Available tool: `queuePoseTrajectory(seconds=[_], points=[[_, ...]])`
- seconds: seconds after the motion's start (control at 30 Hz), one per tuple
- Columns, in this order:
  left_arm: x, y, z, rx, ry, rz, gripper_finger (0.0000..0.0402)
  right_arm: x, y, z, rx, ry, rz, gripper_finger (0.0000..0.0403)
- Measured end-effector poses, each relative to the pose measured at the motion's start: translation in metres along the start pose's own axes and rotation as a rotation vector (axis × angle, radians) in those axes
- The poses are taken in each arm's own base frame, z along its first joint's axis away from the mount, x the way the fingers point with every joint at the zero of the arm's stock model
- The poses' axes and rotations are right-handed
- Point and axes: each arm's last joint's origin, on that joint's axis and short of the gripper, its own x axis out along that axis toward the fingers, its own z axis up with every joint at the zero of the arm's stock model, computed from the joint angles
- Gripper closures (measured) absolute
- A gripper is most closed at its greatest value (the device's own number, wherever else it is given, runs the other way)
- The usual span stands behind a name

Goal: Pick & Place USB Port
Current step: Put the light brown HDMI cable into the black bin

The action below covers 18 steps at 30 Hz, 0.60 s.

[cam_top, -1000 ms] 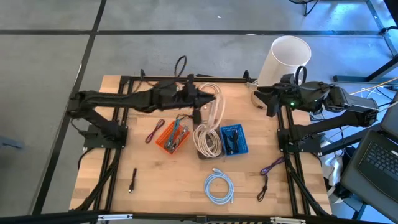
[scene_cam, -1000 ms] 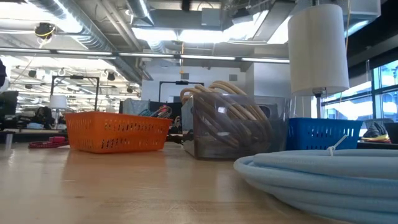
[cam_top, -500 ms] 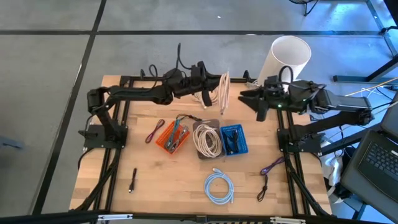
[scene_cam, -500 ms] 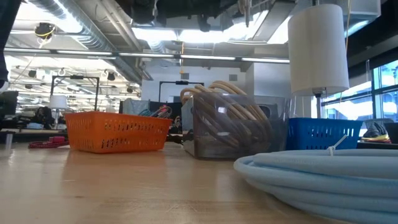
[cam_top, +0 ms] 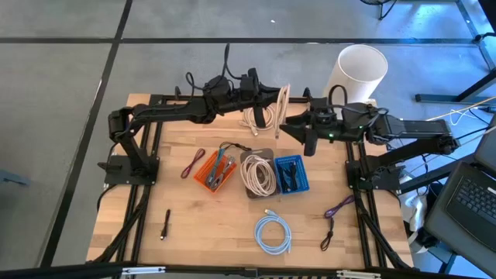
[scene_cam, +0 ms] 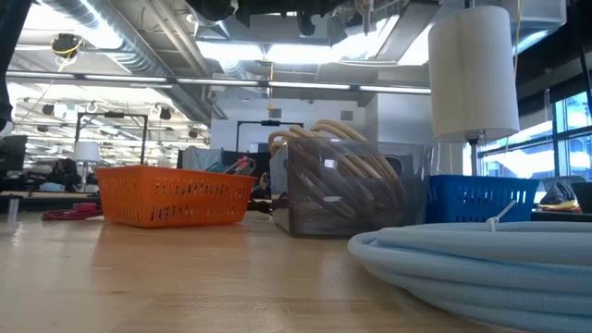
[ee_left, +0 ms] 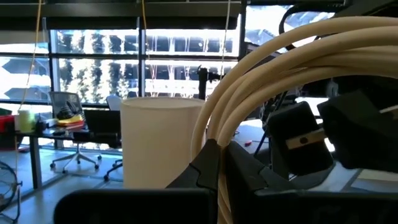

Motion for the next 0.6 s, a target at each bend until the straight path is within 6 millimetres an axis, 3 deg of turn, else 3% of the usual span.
queuePoseTrajectory(seconds=[0.37, 0.47, 0.6], points=[[0.0, 0.0, -0.001, -0.004, 0.014, -0.009, 0.0399, 0.026, 0.001, -0.007, -0.006, -0.008, 0.011, 0.0247], [0.0, -0.001, -0.001, -0.004, 0.015, -0.018, 0.0399, 0.028, -0.001, -0.007, -0.007, -0.006, 0.0, 0.0279], [0.0, -0.001, -0.003, -0.012, 0.029, -0.03, 0.0399, 0.028, -0.002, -0.005, -0.022, -0.017, -0.002, 0.0366]])
